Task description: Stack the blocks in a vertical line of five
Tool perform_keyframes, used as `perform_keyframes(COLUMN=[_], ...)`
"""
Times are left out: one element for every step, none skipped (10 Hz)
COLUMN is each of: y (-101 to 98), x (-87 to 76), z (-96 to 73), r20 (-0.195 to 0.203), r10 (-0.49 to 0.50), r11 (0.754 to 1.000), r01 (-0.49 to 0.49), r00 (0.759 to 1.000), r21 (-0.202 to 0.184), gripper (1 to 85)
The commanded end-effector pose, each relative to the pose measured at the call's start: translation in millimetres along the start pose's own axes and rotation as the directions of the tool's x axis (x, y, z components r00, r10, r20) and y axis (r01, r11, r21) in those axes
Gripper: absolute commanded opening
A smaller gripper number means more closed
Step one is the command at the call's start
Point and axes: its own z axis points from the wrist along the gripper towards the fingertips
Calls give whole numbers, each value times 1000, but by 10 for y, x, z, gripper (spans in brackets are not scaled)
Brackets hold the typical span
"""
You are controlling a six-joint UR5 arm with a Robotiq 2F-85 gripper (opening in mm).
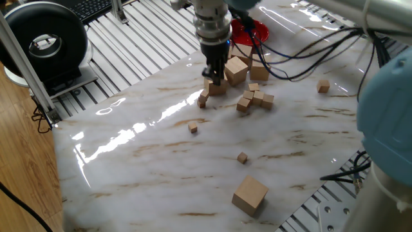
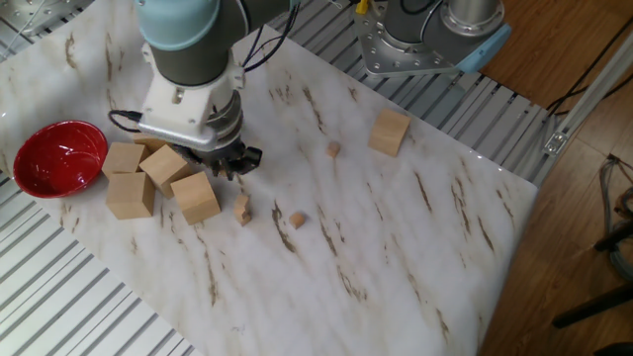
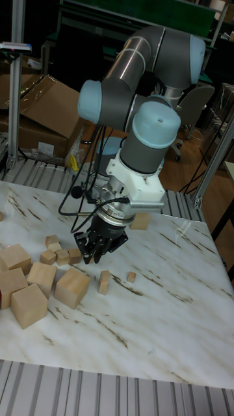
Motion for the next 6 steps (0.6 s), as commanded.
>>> perform_keyframes(y=[-13,5,37,120,164,246], x=[-184,-248,-308,-357,-398,-473], z=[-216,-218,-222,-229,-222,-197], r20=[-4,-5,-7,-16,-23,-25], r10=[115,151,183,219,243,274], r11=[993,988,982,974,967,956], r01=[-115,-152,-183,-220,-244,-276], r00=[993,988,983,976,970,961], r21=[-24,-29,-37,-61,-73,-102], gripper=[227,220,220,220,217,213])
